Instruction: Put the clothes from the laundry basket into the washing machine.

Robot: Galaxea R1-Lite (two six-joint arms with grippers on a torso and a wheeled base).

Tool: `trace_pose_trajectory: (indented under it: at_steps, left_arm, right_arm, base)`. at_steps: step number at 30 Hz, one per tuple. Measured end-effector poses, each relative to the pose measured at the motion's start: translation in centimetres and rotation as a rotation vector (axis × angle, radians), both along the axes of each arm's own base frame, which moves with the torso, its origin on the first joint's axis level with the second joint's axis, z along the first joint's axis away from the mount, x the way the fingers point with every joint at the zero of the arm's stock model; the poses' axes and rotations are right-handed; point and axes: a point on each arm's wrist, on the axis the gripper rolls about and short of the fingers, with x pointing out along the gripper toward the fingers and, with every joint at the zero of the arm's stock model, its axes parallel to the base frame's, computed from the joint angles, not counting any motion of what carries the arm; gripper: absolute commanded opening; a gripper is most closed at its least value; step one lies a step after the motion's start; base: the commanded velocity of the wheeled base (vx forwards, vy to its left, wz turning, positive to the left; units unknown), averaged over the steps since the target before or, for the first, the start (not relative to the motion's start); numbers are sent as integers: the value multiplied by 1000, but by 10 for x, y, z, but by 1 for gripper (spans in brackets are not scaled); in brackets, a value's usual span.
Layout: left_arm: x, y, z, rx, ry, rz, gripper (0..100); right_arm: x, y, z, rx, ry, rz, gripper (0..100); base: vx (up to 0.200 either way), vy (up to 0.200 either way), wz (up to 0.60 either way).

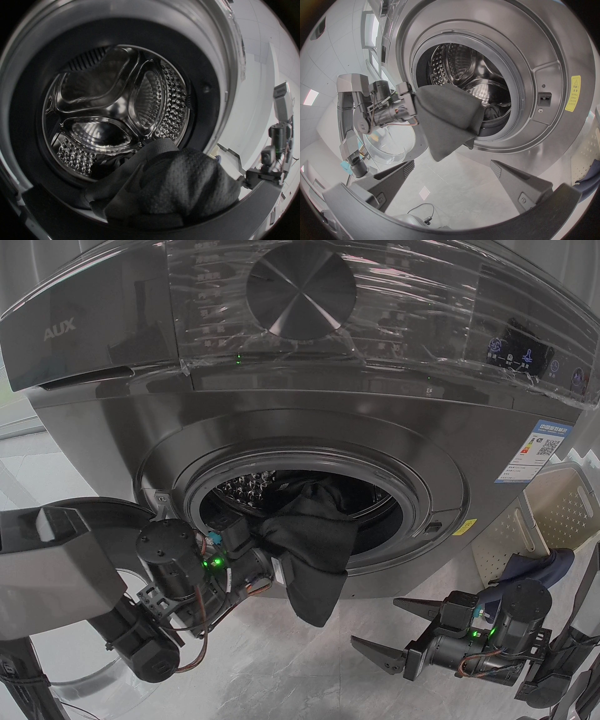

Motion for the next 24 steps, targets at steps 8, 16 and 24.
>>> trace_pose_trajectory:
  at_steps: [8, 16, 24]
  left_arm:
    - [36, -21, -2, -58, -51, 50, 0]
    - [74, -31, -16, -86, -86, 92, 0]
    - [96, -38, -28, -79, -78, 107, 0]
  right_arm:
    - [-2, 2, 1, 2, -3, 11, 100]
    - [-4, 3, 2, 7, -7, 20, 100]
    - [-5, 4, 2, 5, -5, 25, 100]
  base:
    - [0, 0, 0]
    - [0, 0, 0]
    - [0, 0, 0]
